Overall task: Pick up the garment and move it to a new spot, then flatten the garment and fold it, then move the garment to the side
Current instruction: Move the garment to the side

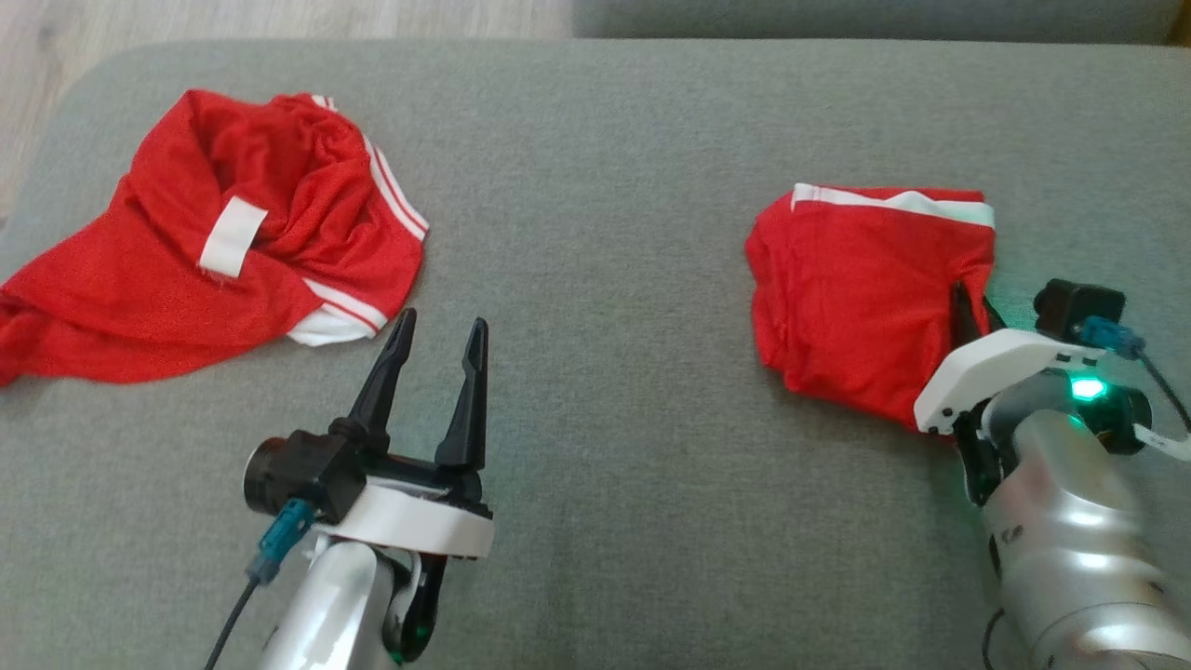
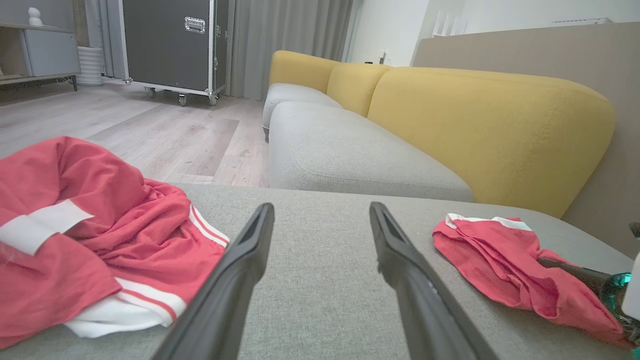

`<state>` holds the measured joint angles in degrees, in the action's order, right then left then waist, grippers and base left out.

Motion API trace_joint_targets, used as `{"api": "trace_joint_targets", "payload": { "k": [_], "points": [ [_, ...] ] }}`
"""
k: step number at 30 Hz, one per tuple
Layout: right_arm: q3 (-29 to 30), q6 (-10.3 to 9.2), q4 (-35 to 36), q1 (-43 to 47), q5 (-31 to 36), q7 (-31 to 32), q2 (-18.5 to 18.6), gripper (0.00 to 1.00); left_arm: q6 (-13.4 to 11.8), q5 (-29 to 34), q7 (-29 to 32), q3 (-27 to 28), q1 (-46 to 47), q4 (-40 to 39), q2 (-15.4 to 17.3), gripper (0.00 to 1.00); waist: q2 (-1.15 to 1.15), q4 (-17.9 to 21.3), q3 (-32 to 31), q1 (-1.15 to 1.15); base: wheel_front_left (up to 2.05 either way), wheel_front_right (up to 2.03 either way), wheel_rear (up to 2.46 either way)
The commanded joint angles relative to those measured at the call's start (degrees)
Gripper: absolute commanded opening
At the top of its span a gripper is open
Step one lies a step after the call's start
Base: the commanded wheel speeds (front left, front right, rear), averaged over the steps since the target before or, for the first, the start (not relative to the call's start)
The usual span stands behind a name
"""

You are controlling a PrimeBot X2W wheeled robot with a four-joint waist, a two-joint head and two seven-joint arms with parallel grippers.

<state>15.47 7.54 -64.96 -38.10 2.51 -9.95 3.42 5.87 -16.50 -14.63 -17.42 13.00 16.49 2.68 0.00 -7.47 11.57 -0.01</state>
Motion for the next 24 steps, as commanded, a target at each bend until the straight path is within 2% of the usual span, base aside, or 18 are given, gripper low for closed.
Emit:
{"api": "trace_joint_targets", "payload": {
  "k": [1,8,13,18,24],
  "points": [
    [-1.32,-0.05,0.84,-0.67,1.51,-1.01,-0.54,0.00,-0.11,0.36,-0.37,1.95,1.53,-1.49,0.20,1.00,0.00,0.72,-0.76,0.01,0.00,0.00,0.00],
    [-3.64,-0.05,3.85,-0.25,9.66,-2.29,0.08,0.00,-0.52,-0.08,-0.37,2.40,0.25,-1.56,0.20,1.00,0.00,2.88,-3.76,0.01,0.00,0.00,0.00],
    [-9.39,-0.05,4.86,-0.26,13.82,-0.38,2.63,0.00,-1.29,-1.19,-0.37,2.69,-0.73,-2.15,0.20,1.00,0.00,4.11,-5.49,0.01,0.00,0.00,0.00],
    [-17.27,-0.05,1.84,-1.57,12.69,2.80,8.48,0.00,-1.82,-1.62,-0.37,2.31,-0.54,-2.84,0.20,1.00,0.00,4.80,-5.50,0.01,0.00,0.00,0.00],
    [-25.15,-0.05,-1.20,-3.52,9.01,3.78,18.20,0.00,-1.61,-1.26,-0.37,1.74,1.09,-3.57,0.20,1.00,0.00,4.44,-2.49,0.01,0.00,0.00,0.00]
  ]
}}
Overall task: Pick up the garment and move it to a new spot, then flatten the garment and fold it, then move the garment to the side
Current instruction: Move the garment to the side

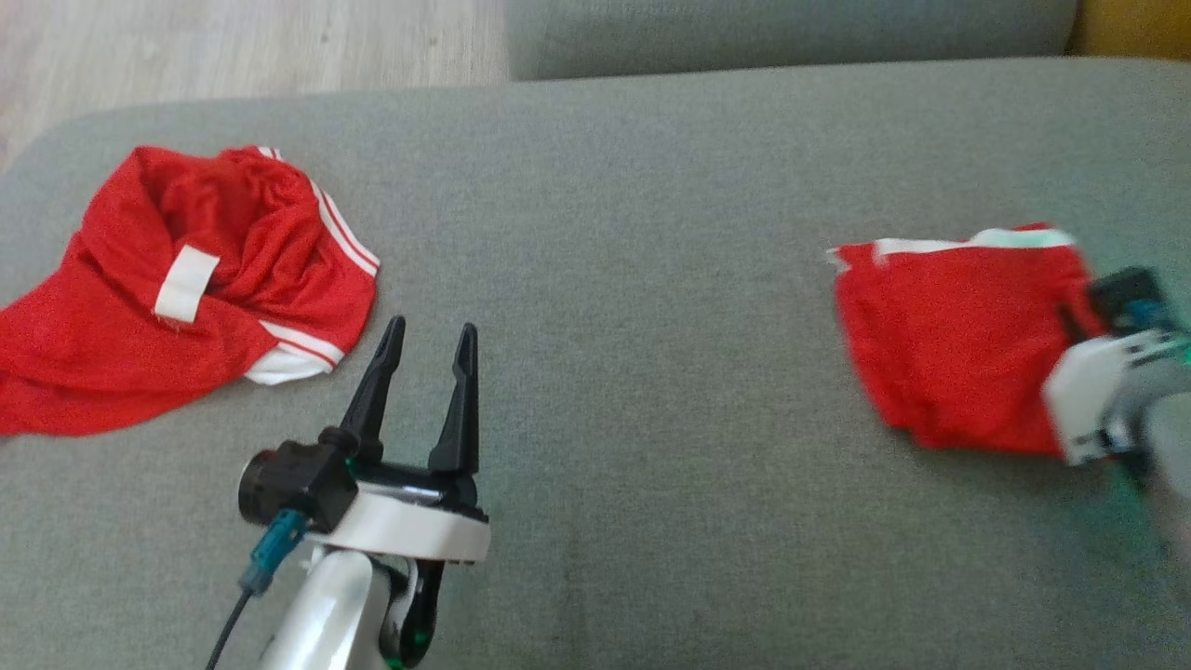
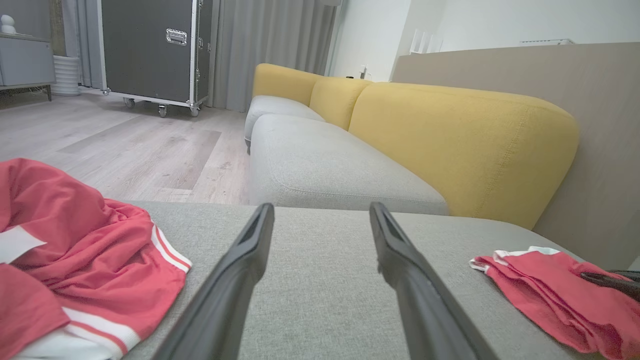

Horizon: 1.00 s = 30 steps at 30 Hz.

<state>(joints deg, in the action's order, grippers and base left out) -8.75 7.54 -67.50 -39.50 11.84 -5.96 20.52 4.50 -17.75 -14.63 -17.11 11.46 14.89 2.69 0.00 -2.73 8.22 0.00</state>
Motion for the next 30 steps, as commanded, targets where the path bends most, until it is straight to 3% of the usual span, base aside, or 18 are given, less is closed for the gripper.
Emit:
{"api": "trace_joint_targets", "payload": {
  "k": [1,7,12,24,25,26,30],
  "points": [
    [-1.85,-0.05,1.05,-2.37,-0.88,-0.09,2.82,0.00,-0.14,0.18,-0.37,1.41,2.94,-1.94,0.19,1.00,0.00,-0.45,1.39,0.00,0.00,0.00,0.00],
    [-5.10,-0.05,0.64,-3.99,-3.59,1.41,11.68,0.00,0.47,1.29,-0.37,2.42,4.63,-2.23,0.19,1.00,0.00,-0.78,4.74,0.00,0.00,0.00,0.00],
    [-4.07,-0.05,2.06,-4.72,-4.68,3.10,16.59,0.00,1.20,2.40,-0.37,2.85,5.90,-2.67,0.19,1.00,0.00,-1.20,6.61,0.00,0.00,0.00,0.00],
    [1.71,-0.05,7.03,-2.12,-4.05,5.82,18.62,0.00,2.07,3.42,-0.37,4.63,6.32,-3.25,0.19,1.00,0.00,-1.84,7.80,0.00,0.00,0.00,0.00],
    [2.53,-0.05,7.69,-1.88,-3.80,6.31,18.45,0.15,2.10,3.45,-0.37,4.69,6.30,-3.21,0.19,1.00,0.00,-1.78,7.77,0.00,0.00,0.00,0.00],
    [3.64,-0.05,8.40,-1.68,-3.50,6.94,18.23,0.99,2.13,3.47,-0.37,4.72,6.28,-3.12,0.19,1.00,0.00,-1.68,7.64,0.00,0.00,0.00,0.00],
    [7.42,-0.05,12.12,-0.10,-1.93,9.44,15.82,1.00,2.20,3.41,-0.37,4.88,6.04,-2.77,0.19,1.00,0.00,-0.94,5.85,0.00,0.00,0.00,0.00]
  ]
}}
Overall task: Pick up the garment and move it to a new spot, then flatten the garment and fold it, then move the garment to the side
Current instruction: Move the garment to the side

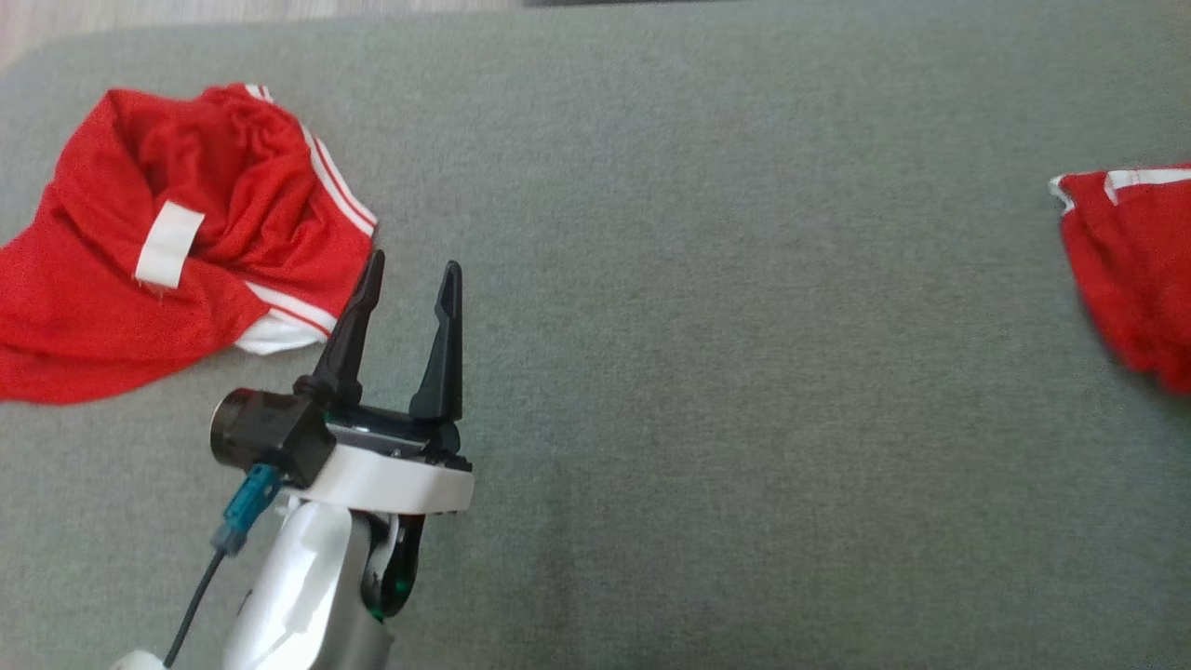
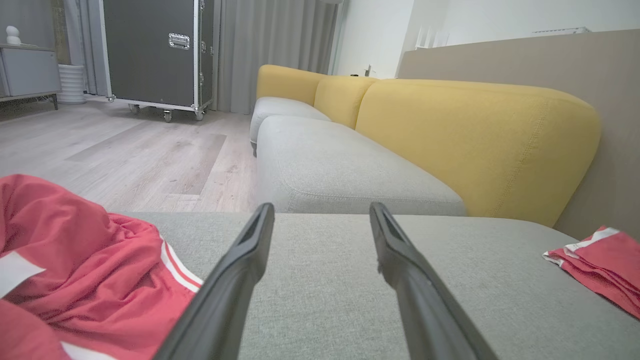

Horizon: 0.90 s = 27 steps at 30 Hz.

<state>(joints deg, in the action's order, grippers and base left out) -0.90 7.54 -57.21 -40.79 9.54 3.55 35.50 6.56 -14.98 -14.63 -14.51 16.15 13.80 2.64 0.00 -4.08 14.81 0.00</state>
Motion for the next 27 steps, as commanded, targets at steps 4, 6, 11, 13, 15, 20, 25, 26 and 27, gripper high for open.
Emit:
{"api": "trace_joint_targets", "payload": {
  "k": [4,6,11,13,15,20,25,26,27],
  "points": [
    [3.12,-0.05,8.09,3.18,1.74,-0.05,-3.04,1.00,0.01,0.65,-0.37,2.71,0.30,-1.52,0.23,1.00,0.00,1.80,-3.89,0.00,0.00,0.00,0.00],
    [3.97,-0.05,11.68,4.49,1.85,-0.60,-5.48,1.00,0.12,1.11,-0.37,2.45,-0.24,-1.60,0.23,1.00,0.00,2.45,-5.54,0.00,0.00,0.00,0.00],
    [4.85,-0.05,22.41,7.40,-0.23,-2.47,-12.91,1.00,-0.15,0.99,-0.37,3.55,-1.90,-2.12,0.23,1.00,0.00,3.75,-9.51,0.00,0.00,0.00,0.00],
    [4.83,-0.05,27.31,8.78,-1.58,-3.13,-16.04,1.00,-0.31,0.91,-0.37,3.93,-2.65,-2.41,0.23,1.00,0.00,3.92,-10.96,0.00,0.00,0.00,0.00],
    [4.82,-0.05,32.13,10.20,-3.13,-4.13,-18.94,1.00,-0.43,0.84,-0.37,4.26,-3.45,-2.55,0.23,1.00,0.00,3.94,-12.43,0.00,0.00,0.00,0.00],
    [4.76,-0.05,42.56,13.86,-7.90,-6.27,-25.31,1.00,-0.89,0.77,-0.37,4.74,-5.38,-3.01,0.23,1.00,0.00,3.54,-15.20,0.00,0.00,0.00,0.00],
    [6.37,-0.05,48.44,18.42,-10.58,-9.75,-30.88,1.00,-0.80,0.94,-0.37,4.65,-7.03,-4.28,0.23,1.00,0.00,2.57,-16.61,0.00,0.00,0.00,0.00],
    [6.53,-0.05,48.70,19.59,-10.88,-10.74,-31.46,1.00,-0.86,0.92,-0.37,4.72,-7.44,-4.36,0.23,1.00,0.00,2.33,-16.87,0.00,0.00,0.00,0.00],
    [6.53,-0.05,48.67,20.85,-11.21,-11.58,-31.90,1.00,-1.16,1.05,-0.37,4.95,-7.85,-4.45,0.23,1.00,0.00,2.15,-17.08,0.00,0.00,0.00,0.00]
  ]
}}
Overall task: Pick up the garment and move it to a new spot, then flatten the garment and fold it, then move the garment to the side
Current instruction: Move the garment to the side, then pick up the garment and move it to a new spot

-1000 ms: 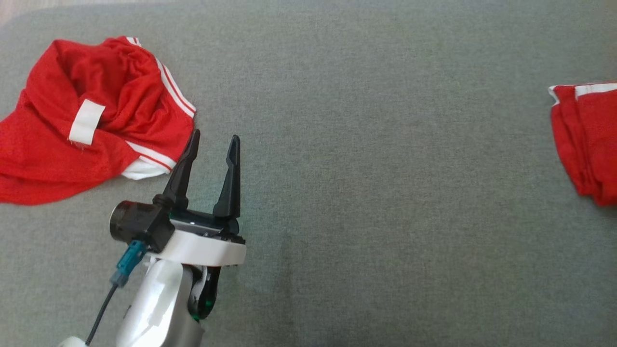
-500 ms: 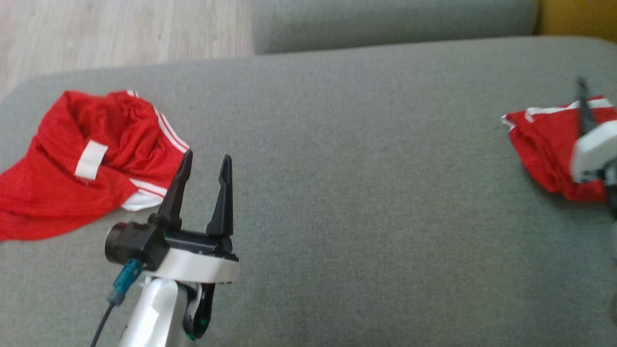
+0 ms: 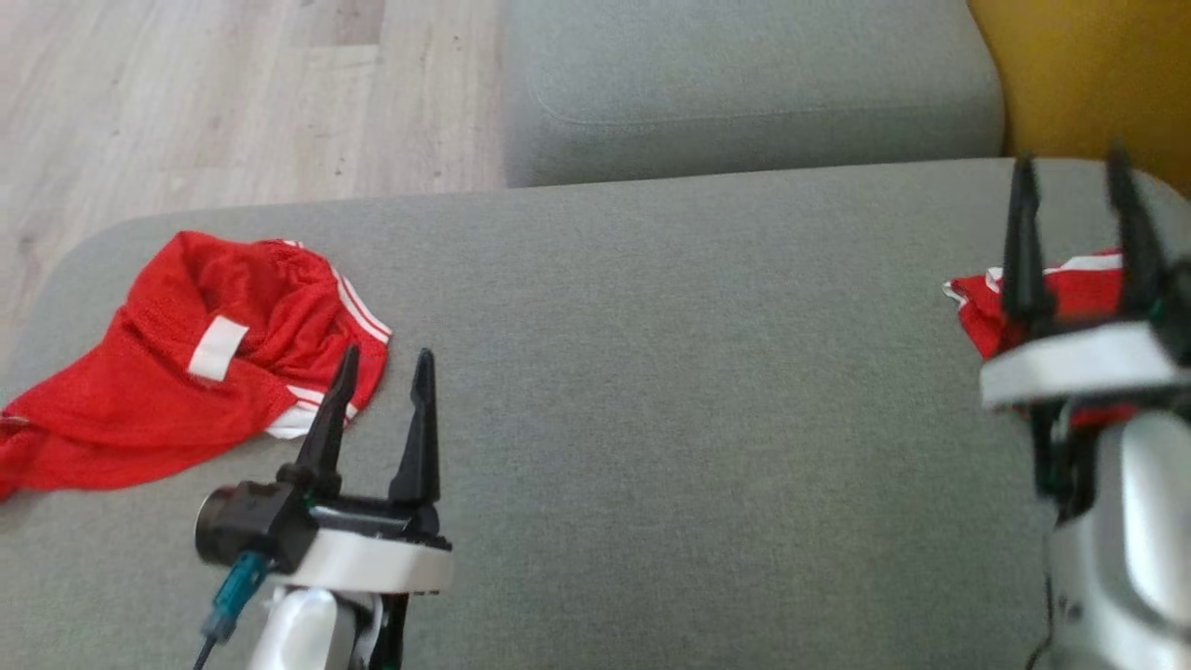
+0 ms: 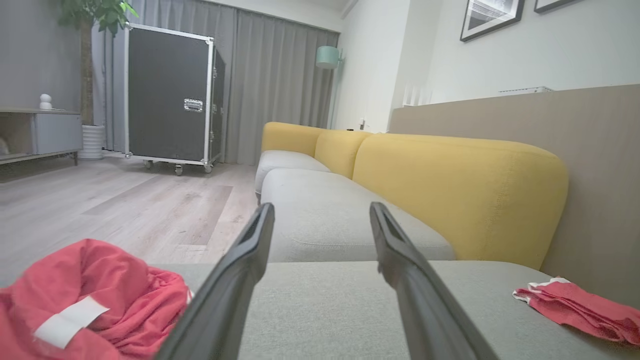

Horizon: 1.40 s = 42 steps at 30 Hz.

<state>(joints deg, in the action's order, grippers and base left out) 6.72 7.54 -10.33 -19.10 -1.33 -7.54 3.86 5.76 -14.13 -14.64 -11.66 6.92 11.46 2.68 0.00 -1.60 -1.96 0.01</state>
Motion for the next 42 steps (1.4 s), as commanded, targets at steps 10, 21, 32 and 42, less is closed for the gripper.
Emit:
{"api": "trace_joint_targets", "payload": {
  "k": [10,21,32,42],
  "points": [
    [-3.09,-0.05,-2.62,12.56,-3.51,-6.42,-0.96,1.00,-1.85,-0.08,-0.36,2.83,-3.43,-2.43,0.20,1.00,0.00,-1.29,-1.20,-0.01,0.00,0.00,0.00],
    [-5.12,-0.05,-2.79,19.10,-3.79,-7.43,-0.98,1.00,-3.24,-1.43,-0.36,2.78,-5.68,-1.93,0.20,1.00,0.00,-1.03,-1.97,-0.01,0.00,0.00,0.00],
    [-5.59,-0.05,-1.65,19.26,-4.72,-7.45,-0.98,1.00,-3.77,-2.39,-0.36,2.68,-5.19,-0.95,0.20,1.00,0.00,-2.00,-2.08,-0.01,0.00,0.00,0.00],
    [-9.75,-0.05,-0.97,20.40,-7.16,-7.45,-0.98,1.00,-3.60,-0.93,-0.36,3.25,-4.44,-0.33,0.20,1.00,0.00,-10.64,-3.15,-0.01,0.00,0.00,0.00]
  ]
}}
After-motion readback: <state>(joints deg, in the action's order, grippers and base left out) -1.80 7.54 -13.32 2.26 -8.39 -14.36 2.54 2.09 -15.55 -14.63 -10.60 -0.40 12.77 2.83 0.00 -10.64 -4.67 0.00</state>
